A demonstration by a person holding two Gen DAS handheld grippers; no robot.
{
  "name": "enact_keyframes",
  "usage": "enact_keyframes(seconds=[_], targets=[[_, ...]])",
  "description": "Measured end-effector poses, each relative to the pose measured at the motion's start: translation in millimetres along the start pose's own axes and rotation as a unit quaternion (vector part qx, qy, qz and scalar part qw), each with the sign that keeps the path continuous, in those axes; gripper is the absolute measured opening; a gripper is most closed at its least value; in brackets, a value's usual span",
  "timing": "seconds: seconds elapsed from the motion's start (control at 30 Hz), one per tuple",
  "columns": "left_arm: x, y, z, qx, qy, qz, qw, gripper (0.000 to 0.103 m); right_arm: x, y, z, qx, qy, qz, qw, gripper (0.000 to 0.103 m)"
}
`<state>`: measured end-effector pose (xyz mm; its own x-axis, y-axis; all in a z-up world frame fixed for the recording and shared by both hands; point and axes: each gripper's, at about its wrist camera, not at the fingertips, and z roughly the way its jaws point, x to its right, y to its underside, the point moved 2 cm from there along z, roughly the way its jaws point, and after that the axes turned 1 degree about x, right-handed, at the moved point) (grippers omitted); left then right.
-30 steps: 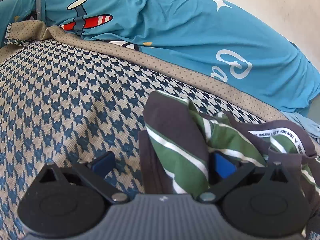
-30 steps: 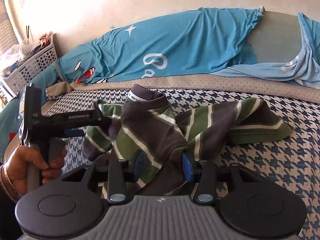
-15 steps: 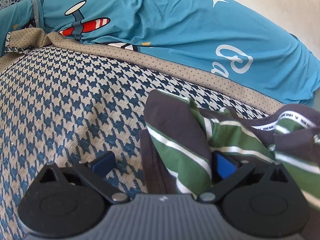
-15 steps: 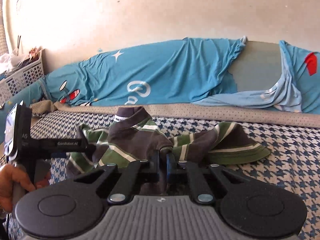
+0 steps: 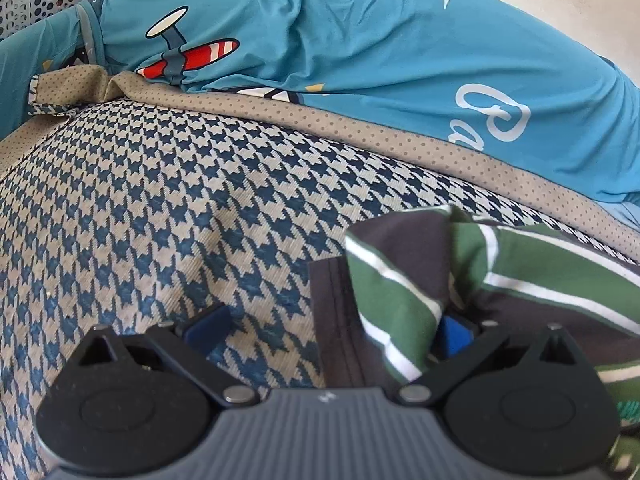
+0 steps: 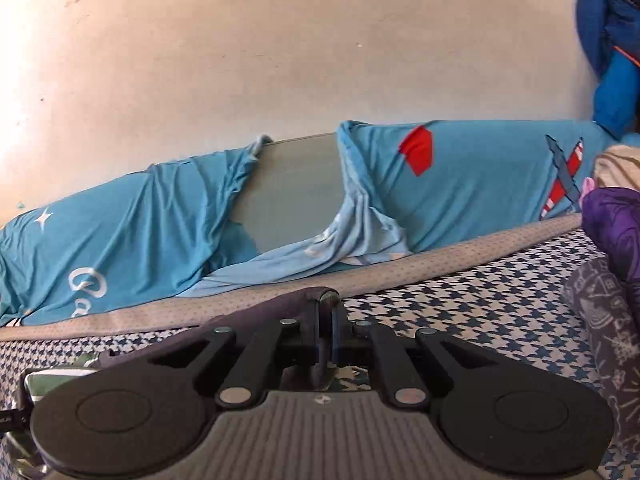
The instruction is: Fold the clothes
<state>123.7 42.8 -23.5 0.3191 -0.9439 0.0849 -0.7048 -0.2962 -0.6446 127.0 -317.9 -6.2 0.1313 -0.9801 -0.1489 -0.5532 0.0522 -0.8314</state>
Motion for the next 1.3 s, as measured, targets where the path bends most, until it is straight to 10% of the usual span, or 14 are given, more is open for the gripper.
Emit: enact_keyframes(seconds=[0.3, 0.67, 1.3], targets=[[-7, -4, 0, -0.007, -0.011, -0.013, 0.9998, 0.103, 40, -9, 14, -0.021, 0.091, 0.065, 0.994, 0.01], [-4, -11, -21, 0.005, -0.012, -0.02, 0.9997, 0.103, -22, -2, -22, -0.027, -0.086, -0.028, 0.996, 0.012], [12, -5, -25, -0.017, 0.018, 0.026, 0.9994, 0.103, -143, 53, -50, -0.05, -0.283, -0.206, 0.935, 0.032]])
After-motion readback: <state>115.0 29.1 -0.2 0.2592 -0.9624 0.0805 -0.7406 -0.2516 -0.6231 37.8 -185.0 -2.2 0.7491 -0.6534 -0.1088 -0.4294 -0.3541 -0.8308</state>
